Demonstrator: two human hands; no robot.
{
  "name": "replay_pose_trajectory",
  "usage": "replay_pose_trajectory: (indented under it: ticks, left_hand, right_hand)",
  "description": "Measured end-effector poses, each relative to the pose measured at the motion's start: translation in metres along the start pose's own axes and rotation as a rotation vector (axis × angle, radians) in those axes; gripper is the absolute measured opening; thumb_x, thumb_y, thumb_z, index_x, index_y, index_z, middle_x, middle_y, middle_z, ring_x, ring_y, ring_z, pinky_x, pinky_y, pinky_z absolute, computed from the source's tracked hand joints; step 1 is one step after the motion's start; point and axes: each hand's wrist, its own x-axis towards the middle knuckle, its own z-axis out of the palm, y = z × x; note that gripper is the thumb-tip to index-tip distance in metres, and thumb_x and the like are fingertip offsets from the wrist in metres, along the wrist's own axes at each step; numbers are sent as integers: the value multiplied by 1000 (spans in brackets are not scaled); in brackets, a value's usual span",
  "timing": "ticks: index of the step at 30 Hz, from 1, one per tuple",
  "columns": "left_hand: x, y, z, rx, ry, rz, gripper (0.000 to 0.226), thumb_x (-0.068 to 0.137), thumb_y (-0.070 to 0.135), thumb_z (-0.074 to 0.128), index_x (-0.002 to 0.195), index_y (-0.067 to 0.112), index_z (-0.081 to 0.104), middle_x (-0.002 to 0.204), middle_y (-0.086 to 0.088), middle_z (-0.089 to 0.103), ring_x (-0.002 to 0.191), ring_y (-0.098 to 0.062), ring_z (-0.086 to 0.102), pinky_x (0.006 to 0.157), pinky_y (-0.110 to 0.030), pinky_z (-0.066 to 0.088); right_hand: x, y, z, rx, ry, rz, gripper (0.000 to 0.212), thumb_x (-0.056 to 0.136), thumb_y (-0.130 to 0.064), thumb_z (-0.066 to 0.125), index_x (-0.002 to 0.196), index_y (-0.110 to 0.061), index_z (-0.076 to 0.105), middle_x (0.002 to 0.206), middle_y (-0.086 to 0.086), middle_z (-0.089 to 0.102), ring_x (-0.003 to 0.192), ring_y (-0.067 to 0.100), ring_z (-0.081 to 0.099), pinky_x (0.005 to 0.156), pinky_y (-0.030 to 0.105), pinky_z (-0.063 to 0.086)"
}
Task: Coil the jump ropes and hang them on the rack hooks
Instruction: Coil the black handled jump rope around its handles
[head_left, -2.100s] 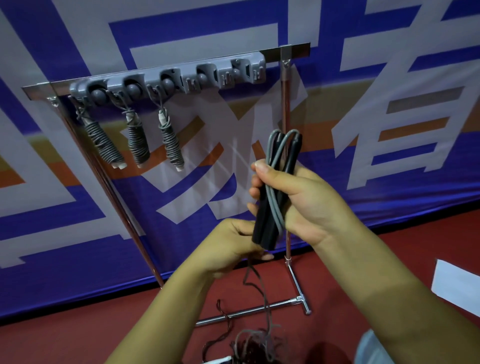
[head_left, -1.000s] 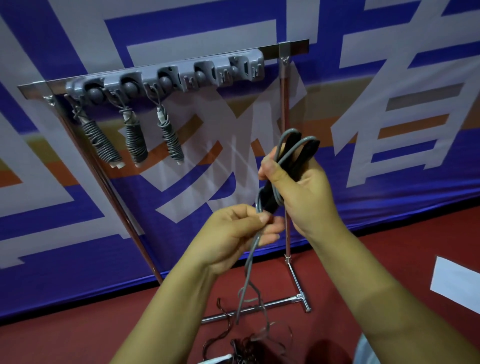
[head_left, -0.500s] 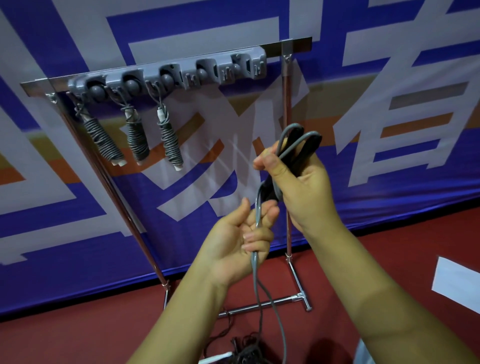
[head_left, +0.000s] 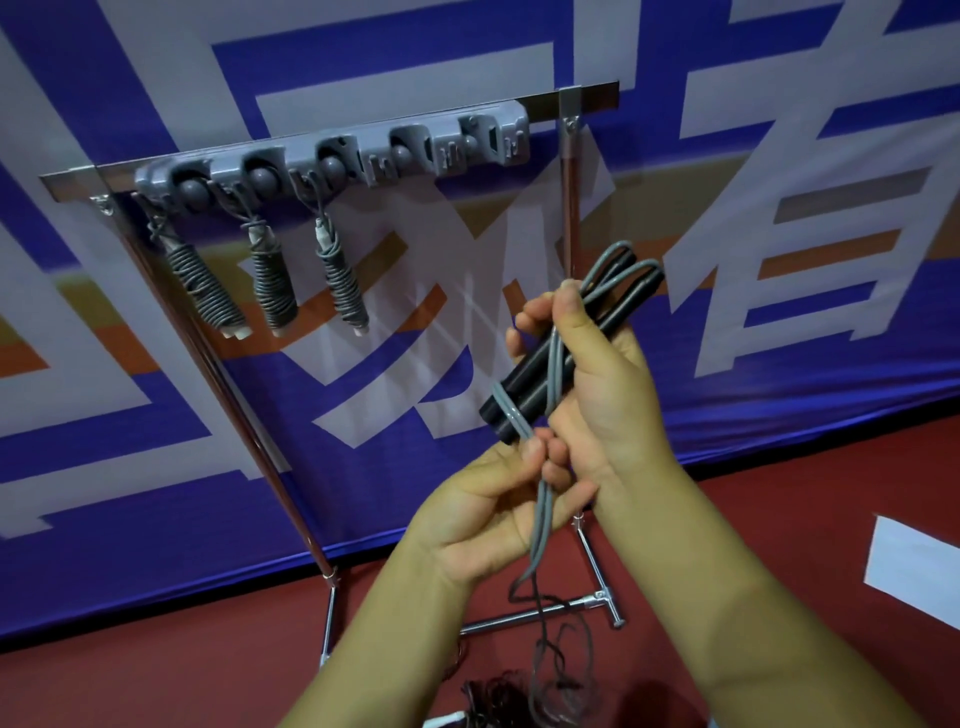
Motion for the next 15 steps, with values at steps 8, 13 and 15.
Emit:
replay_pose_trajectory:
  ticks: [8, 13, 15]
  left_hand:
    - [1, 25, -7, 973, 32, 255, 33, 64, -9, 75, 92, 8, 71, 89, -8, 72, 87, -17, 68, 79, -34, 56]
    - [1, 42, -9, 1551, 160, 344, 25, 66, 6, 84, 82, 12, 66, 76, -1, 68, 72, -3, 61, 76, -29, 55]
    - [3, 47, -11, 1748, 197, 452, 16, 73, 7, 80, 82, 12, 66, 71, -1, 65, 65, -7, 58, 68, -31, 52]
  right_hand:
    - [1, -1, -2, 192, -84, 278, 14, 77, -25, 59, 75, -12, 55, 64, -3, 57, 56, 7, 57, 59, 23, 53]
    - [5, 0, -10, 160, -118, 420, 10, 79, -21, 56, 77, -12, 53, 64, -3, 54, 52, 7, 54, 52, 24, 51]
    - [7, -1, -14, 133, -119, 471, 9, 79, -21, 56, 79, -12, 53, 63, -3, 53, 53, 7, 54, 53, 24, 51]
